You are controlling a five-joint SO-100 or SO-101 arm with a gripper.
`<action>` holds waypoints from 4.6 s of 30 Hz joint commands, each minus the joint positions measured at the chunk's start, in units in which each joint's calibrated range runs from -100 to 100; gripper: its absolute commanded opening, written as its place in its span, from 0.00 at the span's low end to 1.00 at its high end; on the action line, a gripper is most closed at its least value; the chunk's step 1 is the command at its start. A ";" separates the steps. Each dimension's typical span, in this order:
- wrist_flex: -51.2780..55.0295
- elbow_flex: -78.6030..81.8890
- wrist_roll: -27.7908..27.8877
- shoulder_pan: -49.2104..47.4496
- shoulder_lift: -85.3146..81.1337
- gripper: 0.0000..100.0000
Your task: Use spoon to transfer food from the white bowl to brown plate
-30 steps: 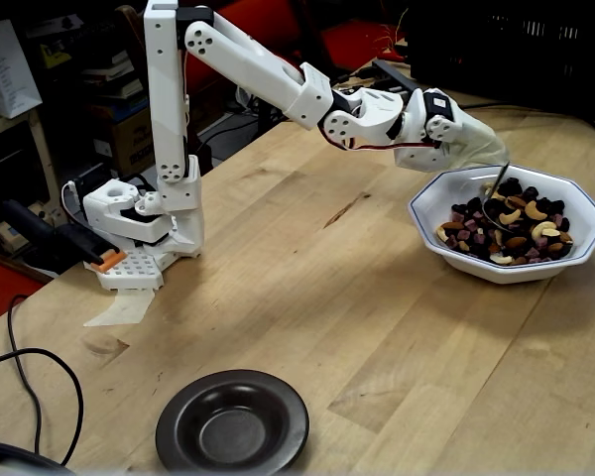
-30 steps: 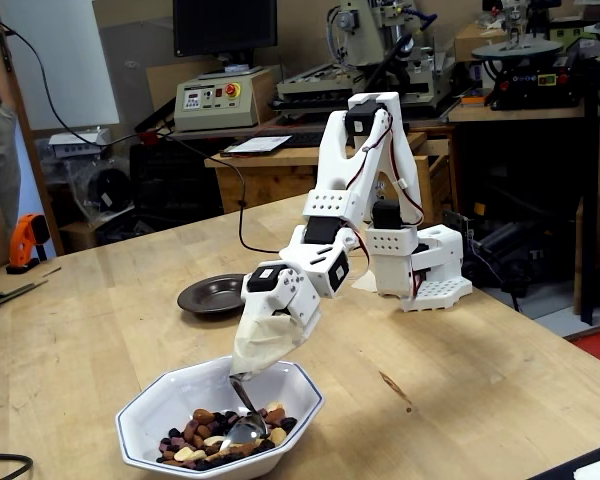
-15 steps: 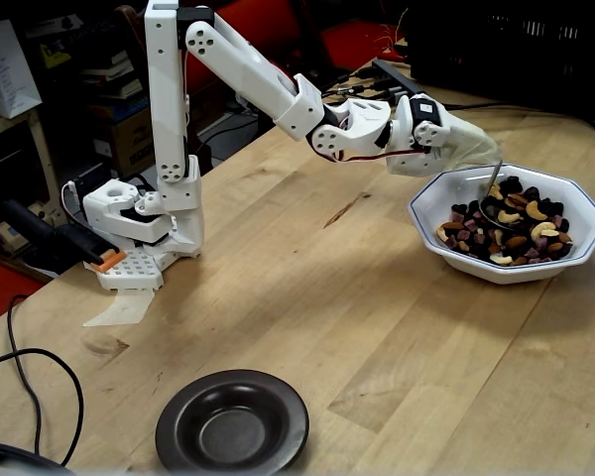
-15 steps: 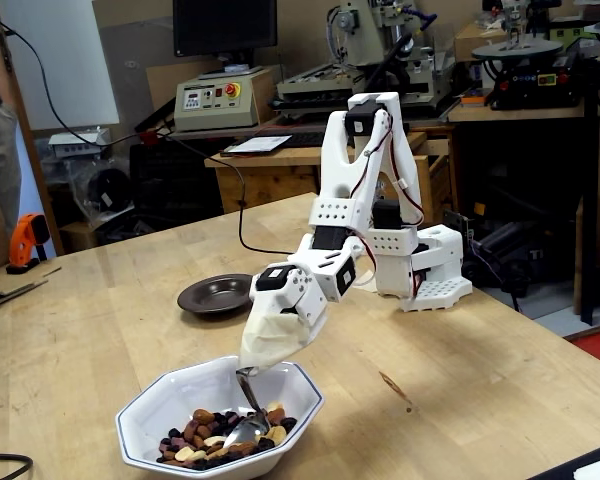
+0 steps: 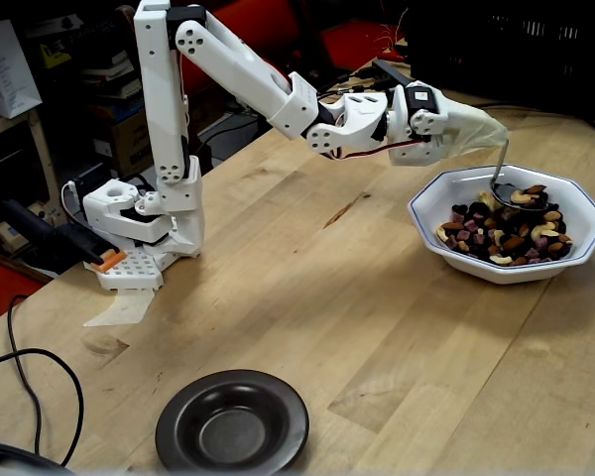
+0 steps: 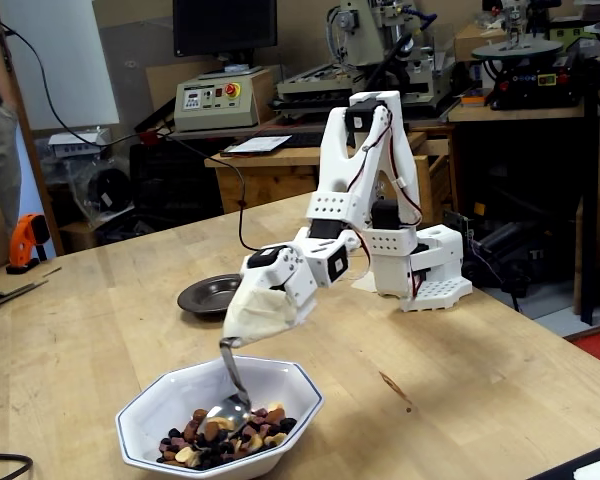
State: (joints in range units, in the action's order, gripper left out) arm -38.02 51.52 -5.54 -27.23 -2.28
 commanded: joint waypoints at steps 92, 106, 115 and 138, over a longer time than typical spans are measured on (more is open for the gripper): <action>4.42 4.86 0.29 57.23 -23.70 0.04; 6.87 8.57 0.29 59.45 -30.46 0.04; 12.17 18.66 0.29 59.37 -46.46 0.04; 32.88 26.63 0.34 59.52 -75.47 0.04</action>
State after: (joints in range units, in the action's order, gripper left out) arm -7.43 78.87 -5.49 28.76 -72.95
